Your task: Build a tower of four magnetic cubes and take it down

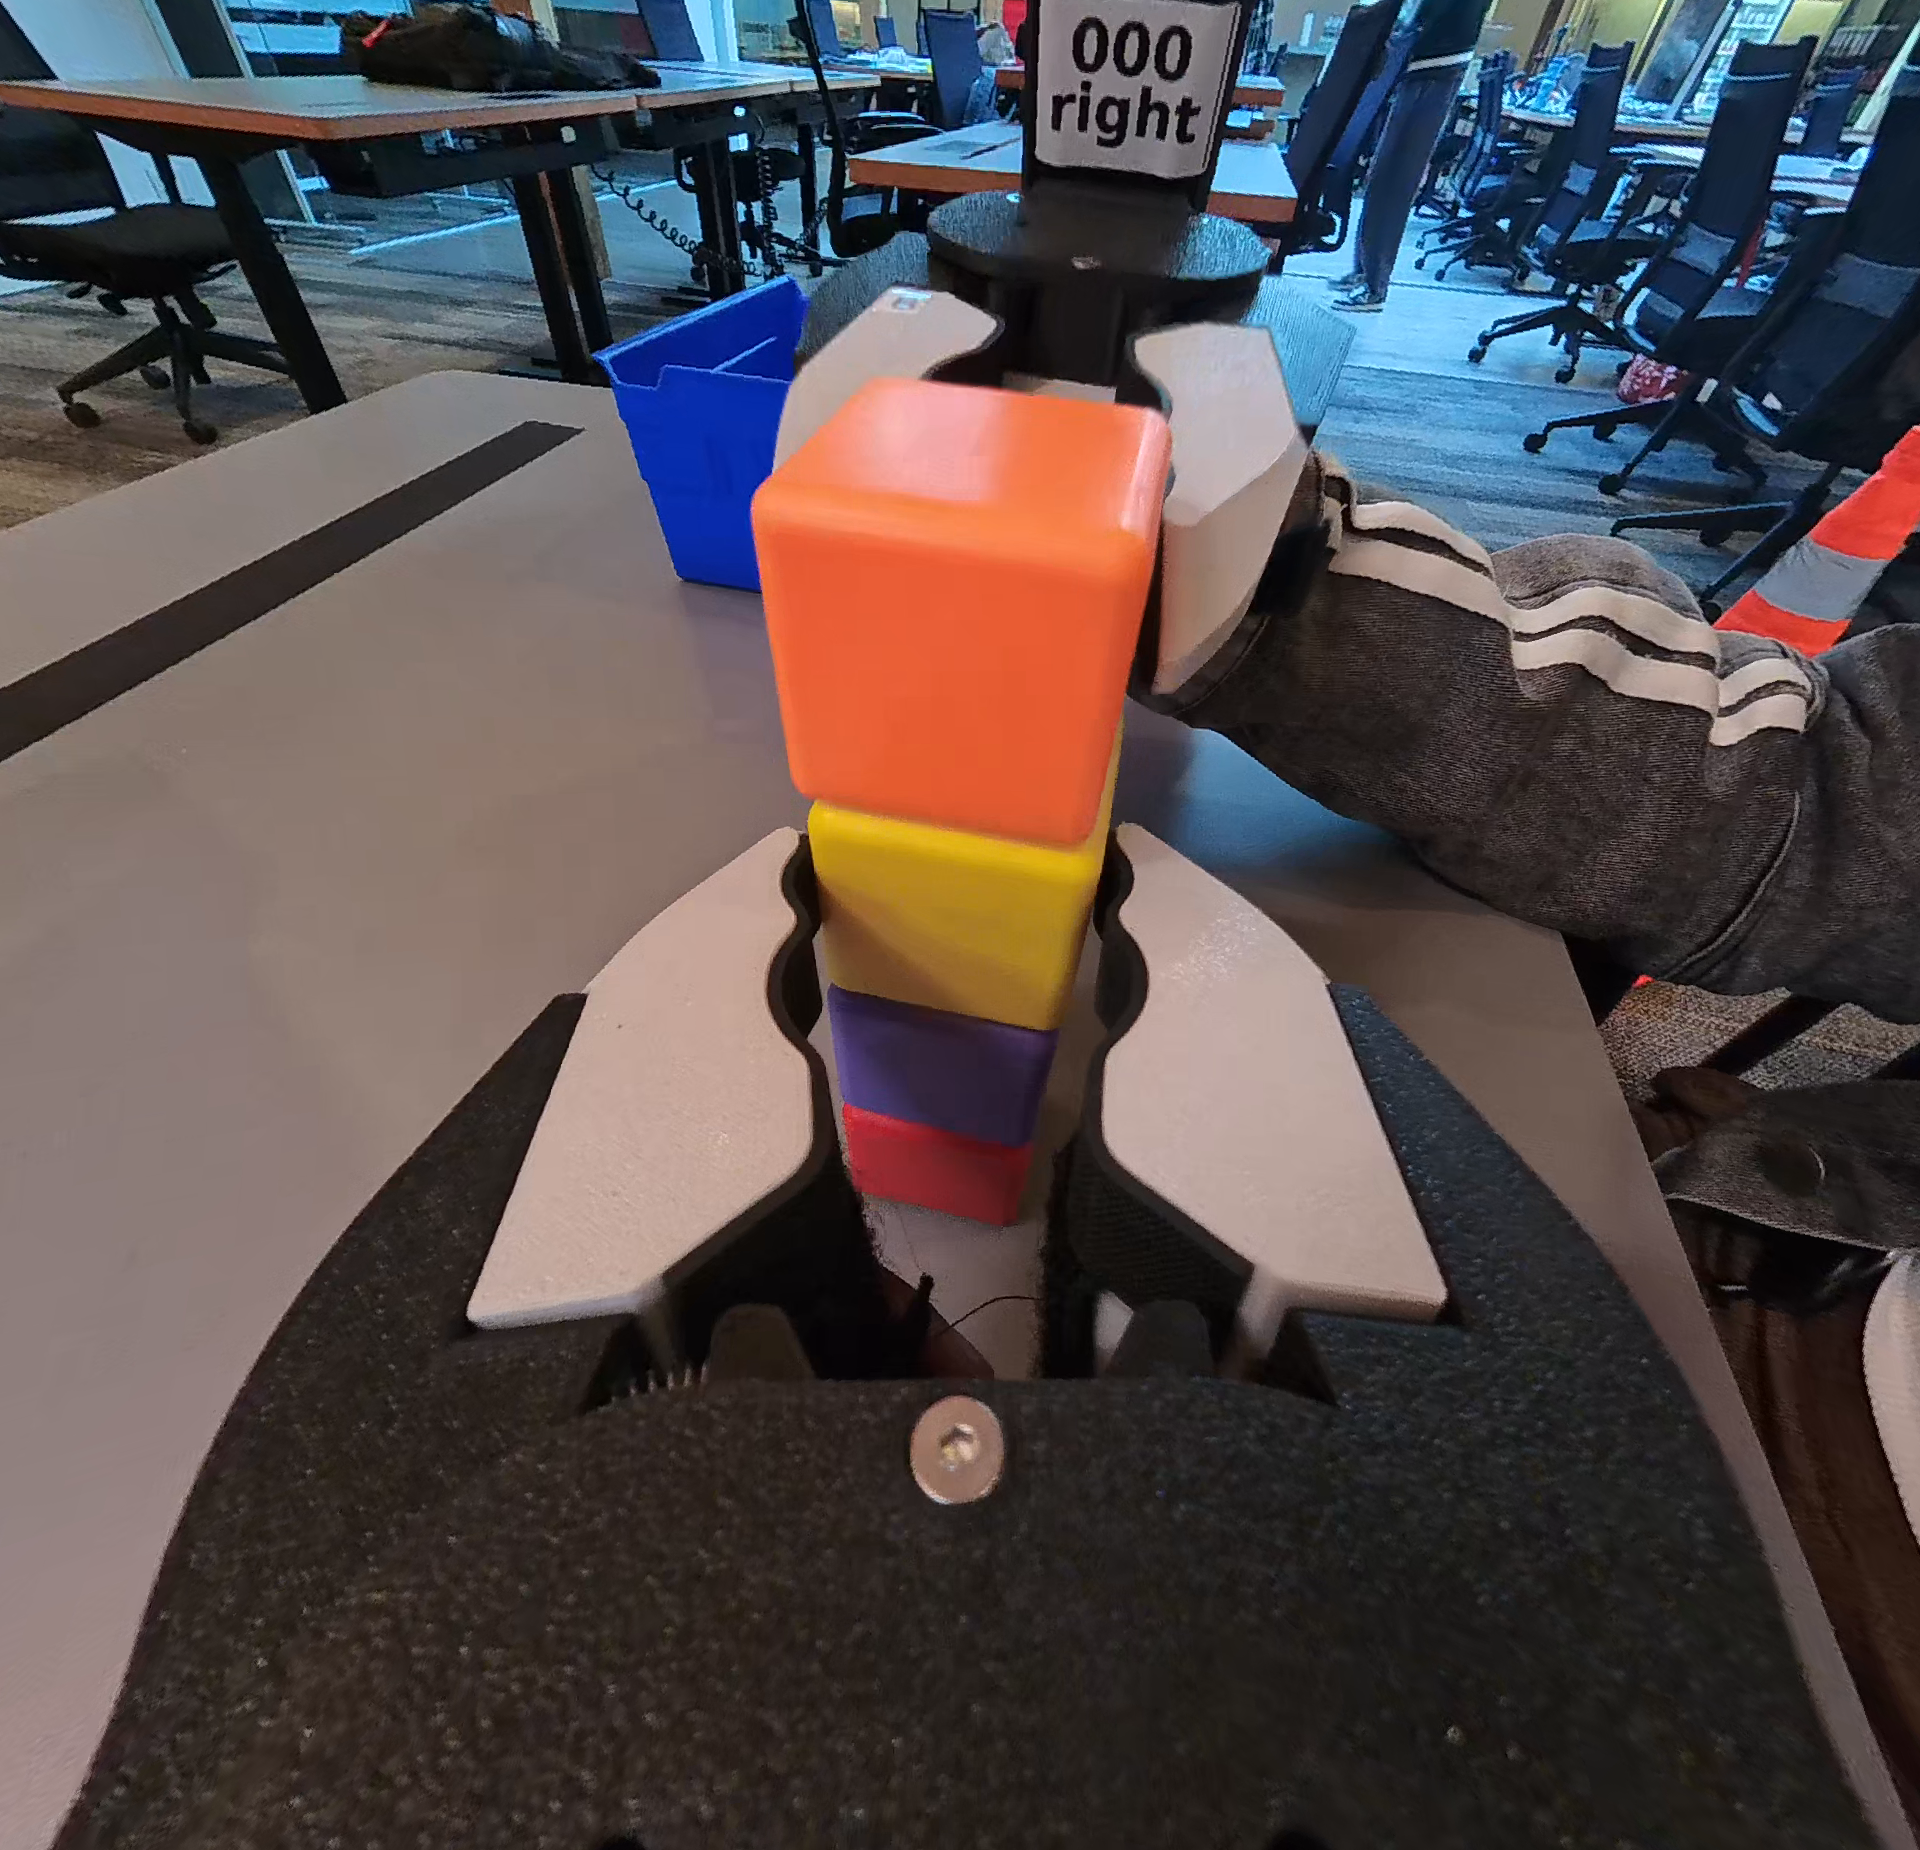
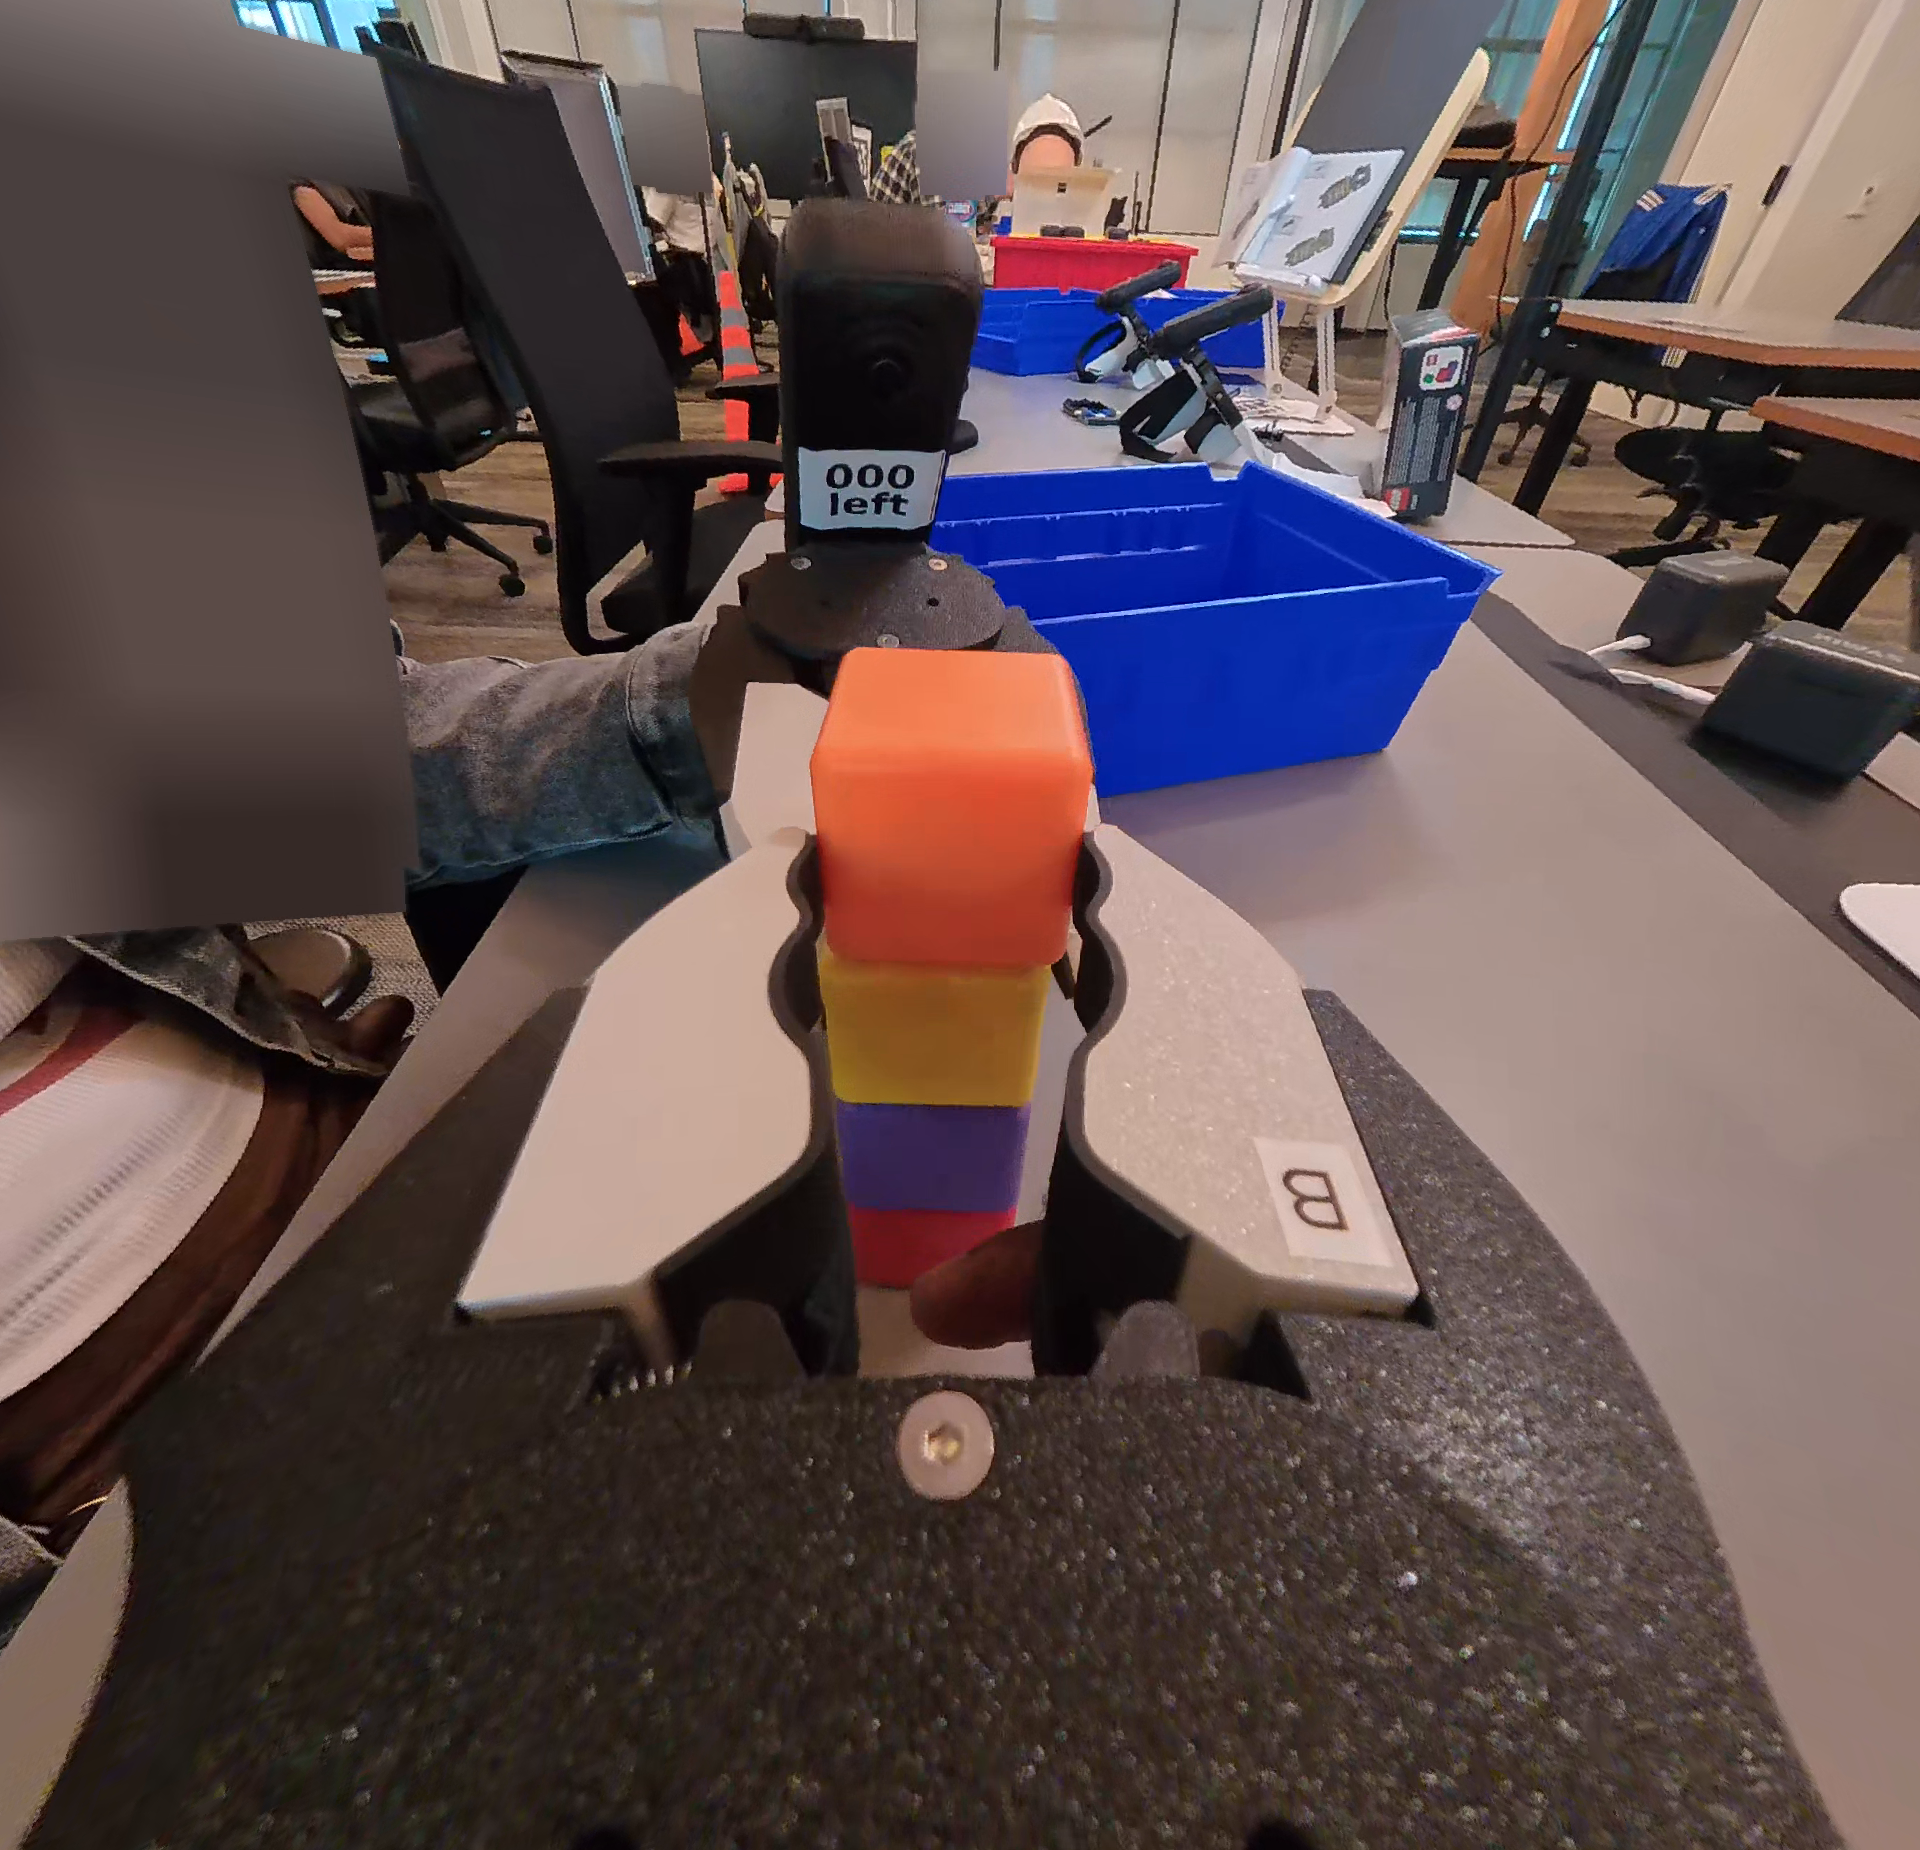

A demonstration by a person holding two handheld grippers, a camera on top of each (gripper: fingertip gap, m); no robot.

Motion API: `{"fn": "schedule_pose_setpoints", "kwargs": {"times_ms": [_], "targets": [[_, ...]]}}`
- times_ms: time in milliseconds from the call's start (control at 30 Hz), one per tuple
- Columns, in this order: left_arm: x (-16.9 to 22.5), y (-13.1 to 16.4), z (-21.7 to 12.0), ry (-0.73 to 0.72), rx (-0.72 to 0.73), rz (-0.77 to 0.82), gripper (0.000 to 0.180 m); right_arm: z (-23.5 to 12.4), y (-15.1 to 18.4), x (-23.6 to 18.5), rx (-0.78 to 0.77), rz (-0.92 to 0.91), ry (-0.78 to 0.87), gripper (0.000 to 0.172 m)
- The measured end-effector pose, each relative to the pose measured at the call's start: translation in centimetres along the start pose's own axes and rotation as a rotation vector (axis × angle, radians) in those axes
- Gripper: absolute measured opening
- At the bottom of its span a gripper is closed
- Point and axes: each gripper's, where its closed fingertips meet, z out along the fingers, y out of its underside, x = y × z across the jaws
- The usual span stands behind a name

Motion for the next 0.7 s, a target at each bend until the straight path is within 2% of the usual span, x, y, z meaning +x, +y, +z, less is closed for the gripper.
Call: {"fn": "schedule_pose_setpoints", "kwargs": {"times_ms": [700], "targets": [[0.23, -0.04, 0.12, 0.005, -0.006, 0.013, 0.051, -0.10, -0.05, -0.25, 0.043, -0.012, -0.022, 0.046]]}}
